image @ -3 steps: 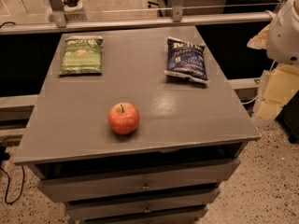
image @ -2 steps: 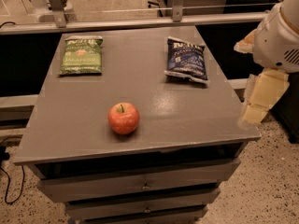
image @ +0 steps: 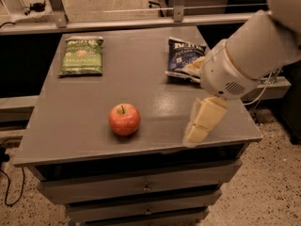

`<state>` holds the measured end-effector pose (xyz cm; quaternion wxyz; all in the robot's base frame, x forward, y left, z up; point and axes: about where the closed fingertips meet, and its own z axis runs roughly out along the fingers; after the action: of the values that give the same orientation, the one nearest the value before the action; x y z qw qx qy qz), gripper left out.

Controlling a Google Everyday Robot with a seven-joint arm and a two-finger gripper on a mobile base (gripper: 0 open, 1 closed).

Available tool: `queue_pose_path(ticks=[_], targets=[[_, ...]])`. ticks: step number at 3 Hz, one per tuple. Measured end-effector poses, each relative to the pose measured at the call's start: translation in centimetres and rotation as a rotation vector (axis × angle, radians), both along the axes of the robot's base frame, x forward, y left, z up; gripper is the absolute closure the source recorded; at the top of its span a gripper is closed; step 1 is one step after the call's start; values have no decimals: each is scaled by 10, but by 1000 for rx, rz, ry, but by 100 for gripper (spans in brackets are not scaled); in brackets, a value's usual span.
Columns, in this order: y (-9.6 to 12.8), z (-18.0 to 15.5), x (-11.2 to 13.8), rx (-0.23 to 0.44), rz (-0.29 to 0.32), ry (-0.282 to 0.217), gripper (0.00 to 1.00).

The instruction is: Pick apple

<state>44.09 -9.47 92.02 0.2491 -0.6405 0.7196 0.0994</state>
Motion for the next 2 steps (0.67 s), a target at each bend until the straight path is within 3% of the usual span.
queue_pose_path(ticks=[2], targets=[[87,-50,18,215,95,-4,0]])
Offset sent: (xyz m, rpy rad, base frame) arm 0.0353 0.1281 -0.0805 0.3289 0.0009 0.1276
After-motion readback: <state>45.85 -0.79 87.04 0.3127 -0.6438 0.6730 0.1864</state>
